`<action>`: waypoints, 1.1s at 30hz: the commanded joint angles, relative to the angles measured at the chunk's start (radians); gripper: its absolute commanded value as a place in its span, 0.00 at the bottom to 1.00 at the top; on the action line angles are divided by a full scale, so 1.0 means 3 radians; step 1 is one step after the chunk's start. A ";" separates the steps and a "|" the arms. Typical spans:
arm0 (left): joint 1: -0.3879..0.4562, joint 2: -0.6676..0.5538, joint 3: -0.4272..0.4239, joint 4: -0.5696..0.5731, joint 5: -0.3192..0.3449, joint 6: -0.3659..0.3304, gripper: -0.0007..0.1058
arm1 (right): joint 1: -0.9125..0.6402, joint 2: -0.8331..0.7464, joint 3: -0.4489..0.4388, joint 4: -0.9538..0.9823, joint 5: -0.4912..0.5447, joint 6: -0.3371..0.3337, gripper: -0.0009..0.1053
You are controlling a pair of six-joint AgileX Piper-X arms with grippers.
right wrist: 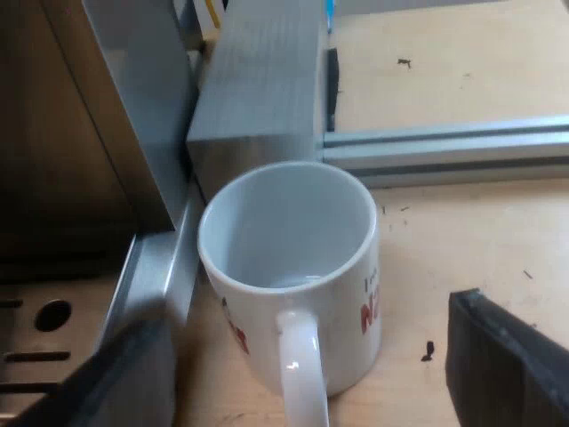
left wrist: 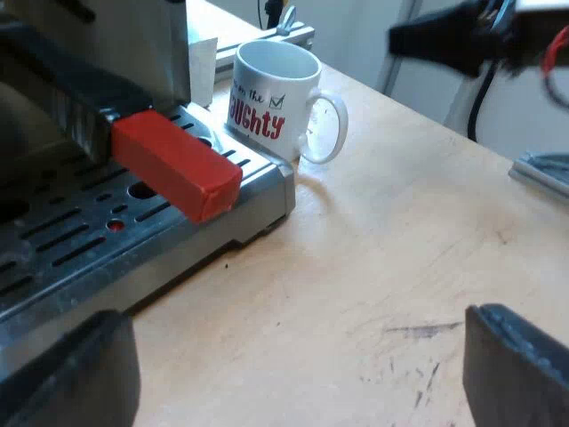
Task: Remove mug from coffee machine
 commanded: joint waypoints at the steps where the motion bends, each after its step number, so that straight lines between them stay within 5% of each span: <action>1: -0.0021 0.0001 -0.0122 0.0025 0.0019 -0.0049 0.72 | 0.0010 -0.0187 -0.0245 0.1380 -0.0008 -0.0003 0.63; 8: -0.0021 0.0001 -0.0438 0.0447 -0.0363 -0.0049 0.72 | 0.0010 -0.0361 -0.0949 0.2719 -0.0356 -0.0003 0.63; 16: -0.0021 0.0179 -0.0765 0.0911 -0.0965 -0.0049 0.72 | 0.0010 -0.0353 -0.1644 0.3247 -0.0399 -0.0003 0.63; 33: 0.0163 0.1426 -0.1829 0.0990 -0.1191 -0.0113 0.72 | -0.0018 0.0765 -0.2561 0.3448 -0.0363 0.0018 0.63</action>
